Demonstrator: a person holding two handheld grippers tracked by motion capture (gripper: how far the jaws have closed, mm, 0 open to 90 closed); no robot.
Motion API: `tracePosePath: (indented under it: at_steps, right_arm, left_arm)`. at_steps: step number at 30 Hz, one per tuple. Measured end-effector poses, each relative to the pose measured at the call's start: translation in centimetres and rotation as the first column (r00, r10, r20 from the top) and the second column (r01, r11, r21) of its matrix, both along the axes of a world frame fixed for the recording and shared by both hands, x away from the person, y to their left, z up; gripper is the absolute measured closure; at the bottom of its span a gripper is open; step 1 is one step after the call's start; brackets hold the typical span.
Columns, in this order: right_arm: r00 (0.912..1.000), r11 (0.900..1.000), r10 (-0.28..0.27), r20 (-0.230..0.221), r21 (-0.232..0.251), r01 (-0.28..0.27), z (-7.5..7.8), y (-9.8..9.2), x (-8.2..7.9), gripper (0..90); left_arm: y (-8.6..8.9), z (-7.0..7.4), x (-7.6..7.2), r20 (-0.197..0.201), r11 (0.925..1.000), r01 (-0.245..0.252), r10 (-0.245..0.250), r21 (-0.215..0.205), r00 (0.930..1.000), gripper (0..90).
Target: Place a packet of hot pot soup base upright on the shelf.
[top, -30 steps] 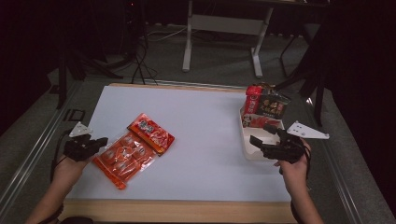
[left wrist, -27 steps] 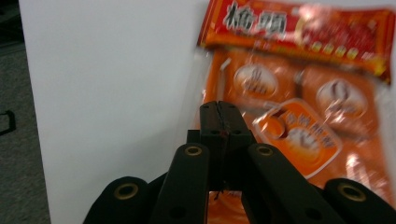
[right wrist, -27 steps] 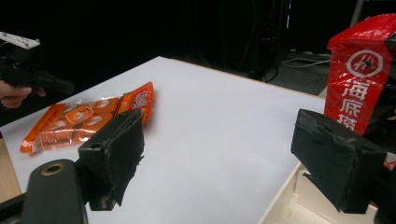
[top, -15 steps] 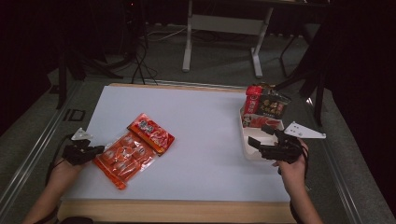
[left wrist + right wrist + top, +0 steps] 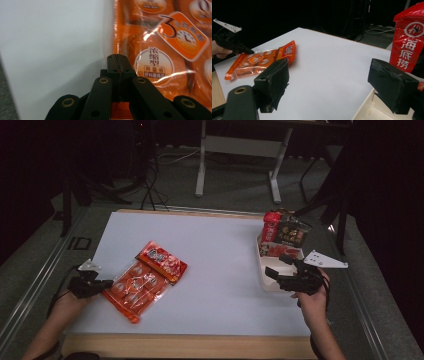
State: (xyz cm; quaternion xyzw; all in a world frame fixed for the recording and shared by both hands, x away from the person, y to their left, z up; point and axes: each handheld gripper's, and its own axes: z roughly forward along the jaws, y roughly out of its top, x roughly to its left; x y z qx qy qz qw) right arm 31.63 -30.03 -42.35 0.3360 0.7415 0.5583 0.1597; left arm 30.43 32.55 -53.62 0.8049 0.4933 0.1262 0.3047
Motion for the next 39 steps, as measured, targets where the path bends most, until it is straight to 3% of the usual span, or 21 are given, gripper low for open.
tracePosePath:
  at_steps: [10, 16, 19, 21, 23, 35, 39]
  right_arm:
    - [1.0000, 1.000, 0.005, -0.003, 0.000, -0.005, 0.0, 0.2, 0.1, 17.1]
    - [1.0000, 1.000, 0.005, -0.002, 0.002, -0.005, 0.0, 0.1, 0.1, 17.1]
    - [1.0000, 1.000, 0.005, -0.005, 0.003, -0.005, 0.0, 0.1, 0.1, 17.1]
    - [1.0000, 1.000, 0.005, -0.003, 0.003, -0.005, 0.0, 0.1, 0.0, 17.1]
    - [1.0000, 1.000, 0.006, 0.001, 0.000, -0.006, 0.0, 0.1, 0.0, 17.1]
    - [0.9999, 1.000, 0.011, -0.001, -0.006, -0.011, 0.0, 0.3, 0.0, 17.1]
    - [0.9999, 1.000, 0.013, 0.001, -0.014, -0.013, -0.1, 0.3, -0.1, 17.1]
  left_arm:
    - [-3.1, 0.1, -0.9, -0.016, 0.9947, 0.099, -0.099, -0.030, 0.9950, 89.9]
    - [-5.5, 0.3, -1.2, -0.023, 0.9843, 0.174, -0.175, -0.028, 0.9843, 89.9]
    - [-7.0, 0.3, -1.2, -0.032, 0.9766, 0.209, -0.211, -0.048, 0.9769, 89.8]
    - [-7.0, 0.3, -1.2, -0.032, 0.9766, 0.209, -0.211, -0.048, 0.9769, 89.9]
    - [-8.2, 0.3, -1.2, -0.025, 0.9684, 0.243, -0.244, -0.057, 0.9693, 89.9]
    - [-11.4, 0.4, -0.7, -0.014, 0.9501, 0.302, -0.304, -0.076, 0.9524, 89.8]
    - [-11.4, 0.5, -0.5, 0.001, 0.9501, 0.296, -0.298, -0.098, 0.9547, 89.8]
